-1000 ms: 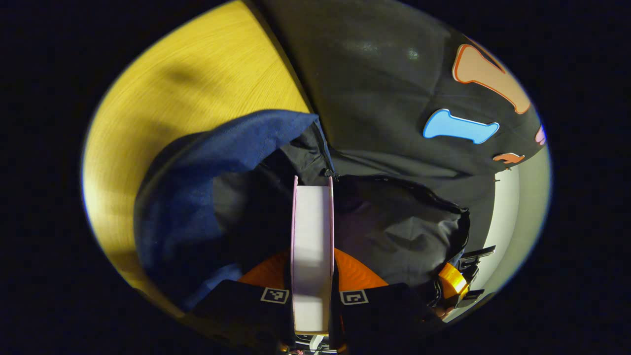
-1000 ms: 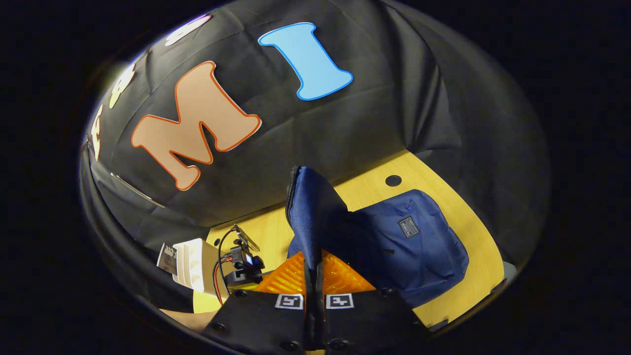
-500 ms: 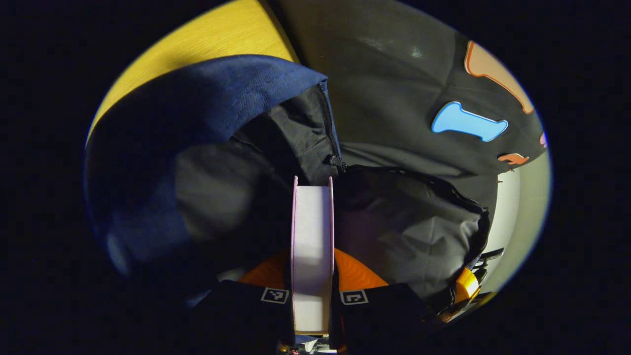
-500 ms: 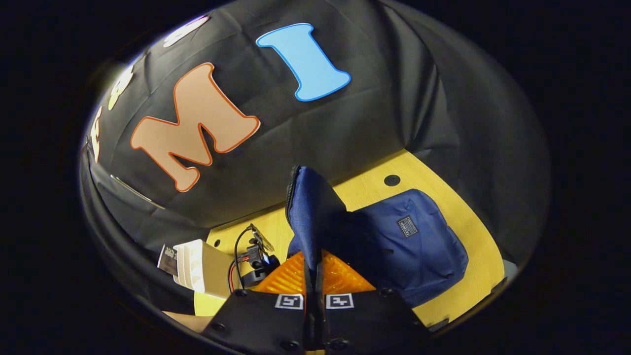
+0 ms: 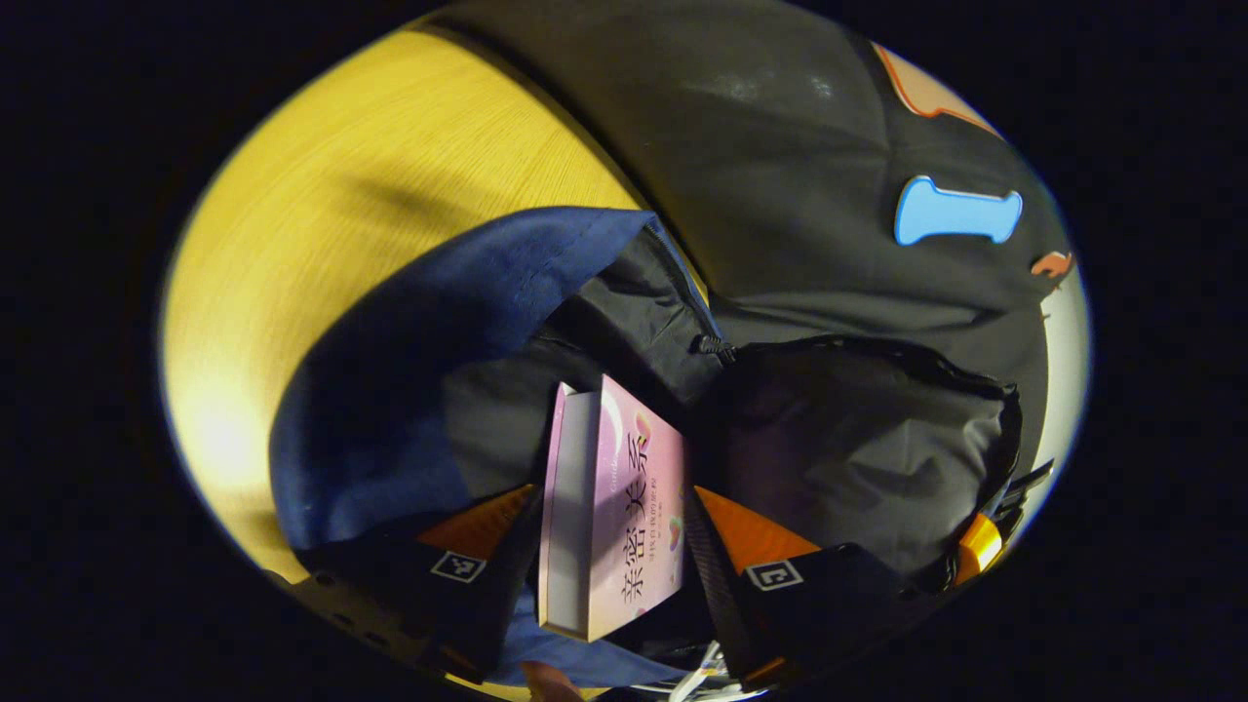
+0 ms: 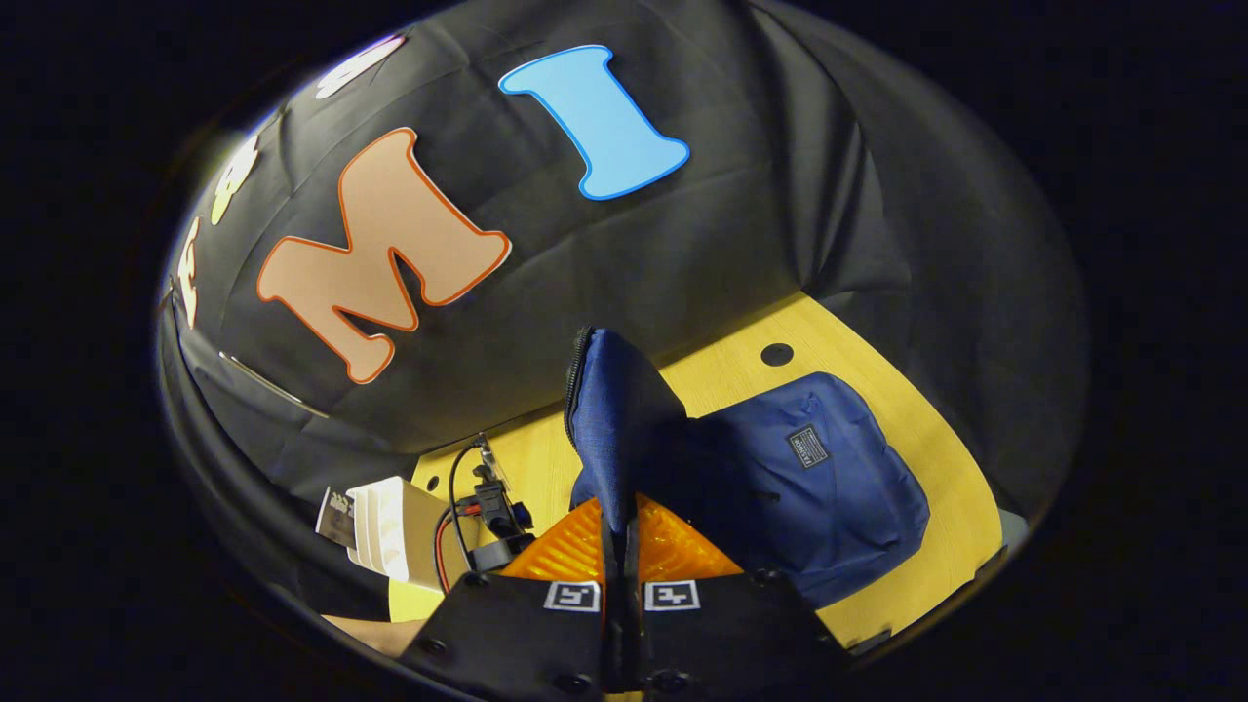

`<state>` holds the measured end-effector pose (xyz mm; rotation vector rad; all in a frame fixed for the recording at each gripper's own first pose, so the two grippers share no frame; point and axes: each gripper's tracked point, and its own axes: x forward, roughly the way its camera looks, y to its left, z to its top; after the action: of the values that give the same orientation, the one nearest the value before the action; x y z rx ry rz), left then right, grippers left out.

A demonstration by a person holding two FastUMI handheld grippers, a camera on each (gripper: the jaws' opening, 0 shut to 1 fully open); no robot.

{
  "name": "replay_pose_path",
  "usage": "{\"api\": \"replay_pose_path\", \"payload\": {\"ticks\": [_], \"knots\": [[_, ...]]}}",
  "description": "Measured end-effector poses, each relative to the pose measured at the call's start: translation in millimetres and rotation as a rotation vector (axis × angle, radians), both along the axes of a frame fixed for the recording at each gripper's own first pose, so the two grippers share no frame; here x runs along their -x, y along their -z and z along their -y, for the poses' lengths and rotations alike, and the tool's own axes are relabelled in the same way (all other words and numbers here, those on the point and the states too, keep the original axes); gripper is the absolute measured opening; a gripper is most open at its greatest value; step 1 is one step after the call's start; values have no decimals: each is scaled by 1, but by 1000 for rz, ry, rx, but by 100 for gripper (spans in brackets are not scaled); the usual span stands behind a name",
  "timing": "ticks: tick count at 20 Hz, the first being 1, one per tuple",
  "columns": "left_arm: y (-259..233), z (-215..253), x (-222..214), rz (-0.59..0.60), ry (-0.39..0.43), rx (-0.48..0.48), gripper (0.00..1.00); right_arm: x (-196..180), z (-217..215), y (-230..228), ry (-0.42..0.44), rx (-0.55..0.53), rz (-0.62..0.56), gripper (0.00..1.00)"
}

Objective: Open the schoolbag, grab two books from the bookshelf and put them into the schoolbag.

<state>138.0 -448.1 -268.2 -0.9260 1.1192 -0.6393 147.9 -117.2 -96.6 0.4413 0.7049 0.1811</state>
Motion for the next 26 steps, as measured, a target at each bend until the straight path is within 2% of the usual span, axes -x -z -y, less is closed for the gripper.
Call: {"api": "replay_pose_path", "payload": {"ticks": [1,3,4,5,11,17,22,26], "knots": [[-2,-3,1,19,28,-38,87,0,0,0,-1,0,0,3],[-3,-15,1,77,54,-119,94,0,0,0,-1,3,1,3],[-6,-22,-1,111,56,-151,89,0,-1,0,-1,5,2,3],[-8,-27,-3,149,61,-184,95,0,0,0,-2,5,2,3],[-57,-80,-7,349,51,-292,94,3,0,-2,-12,4,3,3],[-121,-178,-5,551,-34,-427,94,4,1,-2,-27,-5,3,3],[-158,-269,-4,663,-122,-575,94,4,-1,-2,-37,-4,4,4],[-189,-329,-2,716,-208,-643,94,2,-4,-1,-45,0,4,4]]}}
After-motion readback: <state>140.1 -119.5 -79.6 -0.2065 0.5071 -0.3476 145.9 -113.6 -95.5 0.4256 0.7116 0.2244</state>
